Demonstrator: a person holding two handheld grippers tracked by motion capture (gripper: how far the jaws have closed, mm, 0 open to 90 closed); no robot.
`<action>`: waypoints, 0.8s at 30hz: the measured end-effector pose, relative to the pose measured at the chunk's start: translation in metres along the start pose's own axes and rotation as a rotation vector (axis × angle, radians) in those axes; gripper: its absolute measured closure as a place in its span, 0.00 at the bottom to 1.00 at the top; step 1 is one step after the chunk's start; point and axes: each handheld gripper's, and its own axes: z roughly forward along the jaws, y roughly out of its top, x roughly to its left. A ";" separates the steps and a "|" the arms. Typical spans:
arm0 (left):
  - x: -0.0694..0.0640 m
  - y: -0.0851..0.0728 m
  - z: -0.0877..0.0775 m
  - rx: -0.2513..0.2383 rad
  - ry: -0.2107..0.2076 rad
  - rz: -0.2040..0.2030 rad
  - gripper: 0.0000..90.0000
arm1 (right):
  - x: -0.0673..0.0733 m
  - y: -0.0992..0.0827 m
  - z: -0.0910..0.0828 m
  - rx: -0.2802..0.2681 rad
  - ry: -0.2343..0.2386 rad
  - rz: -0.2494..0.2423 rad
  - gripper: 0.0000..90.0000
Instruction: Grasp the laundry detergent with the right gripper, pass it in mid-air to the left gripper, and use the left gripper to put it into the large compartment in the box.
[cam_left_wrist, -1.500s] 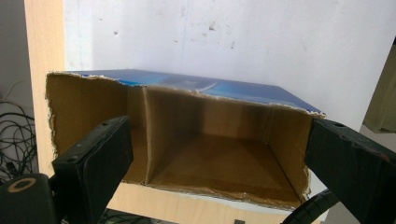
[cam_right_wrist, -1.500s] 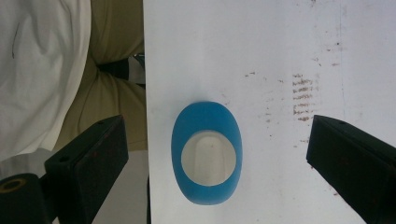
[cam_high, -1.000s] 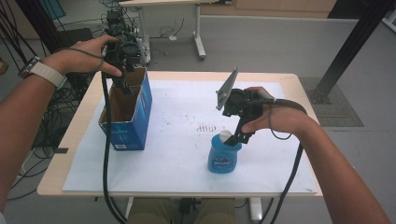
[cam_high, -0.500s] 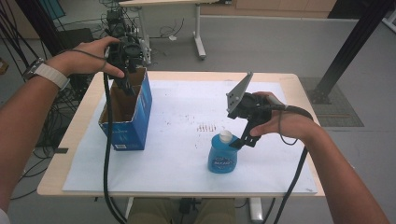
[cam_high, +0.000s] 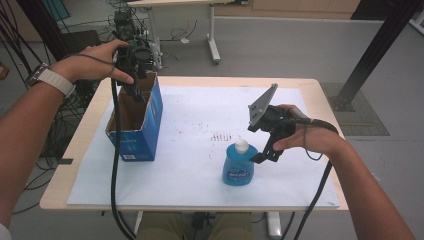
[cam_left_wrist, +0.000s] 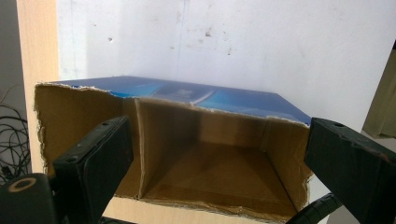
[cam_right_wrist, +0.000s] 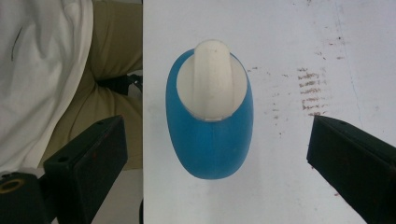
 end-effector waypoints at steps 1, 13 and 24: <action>0.000 0.000 0.000 -0.004 0.003 -0.001 0.09 | 0.000 -0.002 0.001 -0.007 0.000 0.004 0.05; -0.001 0.002 0.001 0.000 0.000 0.003 0.10 | -0.003 -0.015 0.011 -0.029 0.011 0.022 0.06; 0.001 0.004 0.003 0.010 -0.011 0.008 0.10 | -0.004 -0.018 0.014 -0.021 0.022 0.030 0.06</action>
